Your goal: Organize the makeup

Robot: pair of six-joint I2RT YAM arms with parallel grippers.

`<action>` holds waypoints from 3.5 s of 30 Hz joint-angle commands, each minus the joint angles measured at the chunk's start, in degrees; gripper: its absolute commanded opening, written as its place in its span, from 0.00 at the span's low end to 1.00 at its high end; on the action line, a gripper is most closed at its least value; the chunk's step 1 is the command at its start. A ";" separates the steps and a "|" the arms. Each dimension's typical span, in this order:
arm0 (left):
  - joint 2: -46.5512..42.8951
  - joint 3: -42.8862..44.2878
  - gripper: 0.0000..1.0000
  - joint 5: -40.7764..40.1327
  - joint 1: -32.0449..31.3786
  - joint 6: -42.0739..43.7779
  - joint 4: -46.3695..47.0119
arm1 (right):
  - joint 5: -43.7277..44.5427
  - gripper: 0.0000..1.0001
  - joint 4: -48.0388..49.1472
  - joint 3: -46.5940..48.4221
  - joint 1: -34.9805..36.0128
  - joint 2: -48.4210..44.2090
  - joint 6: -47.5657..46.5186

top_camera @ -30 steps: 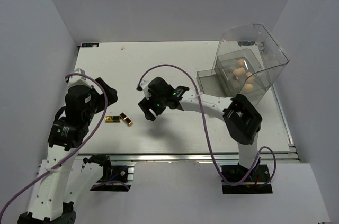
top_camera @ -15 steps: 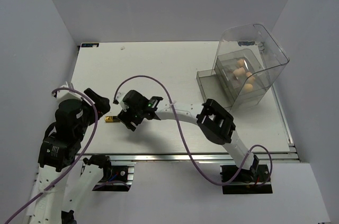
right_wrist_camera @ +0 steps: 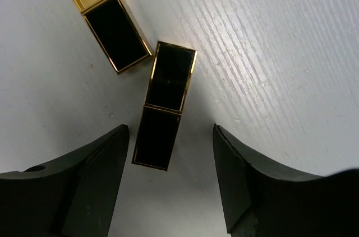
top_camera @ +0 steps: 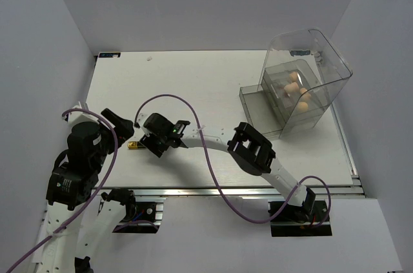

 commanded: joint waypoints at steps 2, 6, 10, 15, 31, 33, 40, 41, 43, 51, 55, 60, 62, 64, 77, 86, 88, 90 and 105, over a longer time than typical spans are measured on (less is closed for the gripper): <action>-0.43 -0.87 0.98 0.19 0.25 -2.05 0.11 | 2.32 0.65 1.70 1.88 1.00 1.69 -0.36; -0.87 -3.06 0.98 0.45 0.25 -3.98 0.81 | 2.94 0.48 1.70 -0.32 0.83 1.08 -0.53; -0.52 -4.56 0.98 0.28 0.25 -7.15 1.60 | 2.33 0.33 1.87 -2.25 0.13 -1.20 -0.53; 0.09 -6.58 0.98 0.54 0.25 -10.83 3.97 | 1.19 0.03 2.31 -4.88 -1.54 -6.30 -4.04; 18.28 -13.70 0.97 6.25 0.25 -6.90 14.70 | 8.45 0.00 3.72 -31.95 -18.48 -45.13 -15.12; 20.04 -13.00 0.97 5.99 0.25 -3.57 15.05 | 11.01 0.00 4.33 -35.73 -21.22 -47.17 -15.47; 24.78 -12.30 0.97 5.64 0.25 0.14 17.33 | 14.45 0.00 3.37 -43.73 -30.54 -51.22 -16.00; 25.05 -12.30 0.97 5.81 0.25 0.23 17.95 | 14.89 0.00 3.63 -44.70 -30.98 -51.39 -16.00; 26.02 -12.21 0.97 6.08 0.33 0.58 18.39 | 16.21 0.00 3.72 -47.07 -32.65 -51.48 -15.92; 26.99 -12.56 0.97 4.85 0.34 1.72 18.48 | 18.67 0.10 3.10 -49.10 -36.44 -49.20 -15.12; 28.22 -11.86 0.98 2.74 0.34 4.35 16.99 | 16.75 0.30 1.71 -48.40 -37.31 -46.92 -15.04; 30.50 -10.02 0.98 1.60 0.34 8.84 15.85 | 14.46 0.46 -0.67 -47.26 -38.63 -44.37 -13.63; 31.82 -9.49 0.98 1.42 0.34 9.89 15.32 | 14.11 0.55 -1.11 -46.82 -39.07 -44.01 -13.37; 32.79 -8.78 0.98 1.42 0.34 11.39 14.97 | 13.23 0.60 -1.64 -46.38 -39.34 -43.66 -13.02; 42.97 -6.05 0.93 -1.21 1.04 22.10 10.57 | -32.60 0.10 -5.43 -45.05 -41.27 -63.06 -36.19; 49.74 -6.93 0.88 1.50 3.94 24.40 11.62 | -39.24 0.32 -5.51 -46.38 -41.36 -66.34 -33.58; 51.85 -7.37 0.86 2.82 5.69 25.10 12.93 | -40.38 0.33 -5.60 -45.94 -41.71 -66.34 -32.79; 53.09 -7.90 0.81 5.45 7.53 26.24 14.08 | -41.09 0.34 -5.51 -45.06 -42.06 -66.16 -32.26; 60.12 -9.92 0.51 14.86 12.11 27.21 19.71 | -44.17 0.35 -3.49 -42.25 -47.07 -65.72 -25.59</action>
